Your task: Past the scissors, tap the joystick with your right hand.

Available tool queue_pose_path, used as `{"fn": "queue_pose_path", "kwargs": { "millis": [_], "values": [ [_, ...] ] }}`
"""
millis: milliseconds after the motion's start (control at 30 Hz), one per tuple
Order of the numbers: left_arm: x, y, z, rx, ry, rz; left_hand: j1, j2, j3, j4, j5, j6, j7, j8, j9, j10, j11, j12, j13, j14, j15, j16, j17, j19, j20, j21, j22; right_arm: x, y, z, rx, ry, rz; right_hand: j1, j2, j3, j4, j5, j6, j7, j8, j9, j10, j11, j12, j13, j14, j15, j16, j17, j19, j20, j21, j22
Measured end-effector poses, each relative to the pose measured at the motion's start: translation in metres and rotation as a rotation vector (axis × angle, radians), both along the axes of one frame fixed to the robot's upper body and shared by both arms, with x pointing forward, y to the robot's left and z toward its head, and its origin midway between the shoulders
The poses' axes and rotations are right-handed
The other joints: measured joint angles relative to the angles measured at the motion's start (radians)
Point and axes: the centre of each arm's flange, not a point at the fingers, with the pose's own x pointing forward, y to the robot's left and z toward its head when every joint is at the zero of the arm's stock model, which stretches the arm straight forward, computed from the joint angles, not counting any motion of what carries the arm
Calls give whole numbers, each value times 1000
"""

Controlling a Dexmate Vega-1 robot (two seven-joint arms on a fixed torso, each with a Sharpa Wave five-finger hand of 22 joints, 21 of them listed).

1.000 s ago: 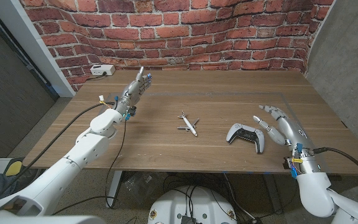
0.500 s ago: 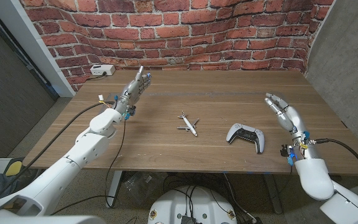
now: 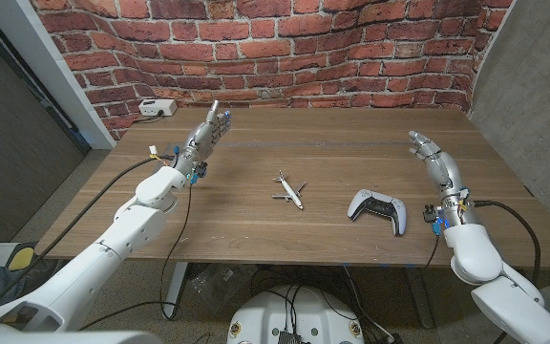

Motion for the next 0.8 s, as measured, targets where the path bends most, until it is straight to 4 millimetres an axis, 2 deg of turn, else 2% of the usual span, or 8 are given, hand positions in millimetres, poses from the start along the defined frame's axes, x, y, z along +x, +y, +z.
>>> {"fn": "queue_pose_path", "kwargs": {
  "millis": [167, 300, 500, 800],
  "values": [
    [1, 1, -1, 1, 3, -4, 0, 0, 0, 0, 0, 0, 0, 0, 0, 0, 0, 0, 0, 0, 0, 0, 0, 0, 0, 0, 0, 12, 0, 6, 38, 13, 76, -7, -3, 0, 0, 0, -5, 5, 0, 0, 0, 0, 0, 0, 0, 0, 0, 0, 4, -4, 0, 0],
    [1, 1, -2, 5, 5, -8, 0, 0, 0, 0, 0, 0, 0, 0, 0, 0, 0, 0, 0, 0, 0, 0, 0, 0, 0, 0, 0, 23, 2, 11, 70, 22, 137, -11, -7, -4, 4, 0, -11, 11, 0, 0, 0, 10, 0, 0, 0, 0, 0, 0, 11, -11, 0, -3],
    [0, 1, 0, 13, 1, -8, 0, 0, 0, 0, 0, 0, 0, -4, 0, 0, 0, 0, 0, 0, 0, 0, 0, 0, 0, 0, 0, 36, 3, 16, 106, 38, 209, -17, -4, -4, 4, 0, -18, 29, 0, 0, -5, 16, 0, 0, -5, -5, -4, 0, 14, -26, 0, -5],
    [-1, -1, 5, 20, -10, -12, 0, 0, 0, 0, 0, 0, 0, -4, 0, 0, 0, 0, 0, 0, 0, 0, 0, 0, 0, 0, 0, 57, 3, 21, 148, 63, 328, -25, -12, -9, 9, 0, -23, 34, 0, 0, -11, 21, -5, 0, -5, -5, -4, 0, 14, -26, -6, -5]
  ]
}}
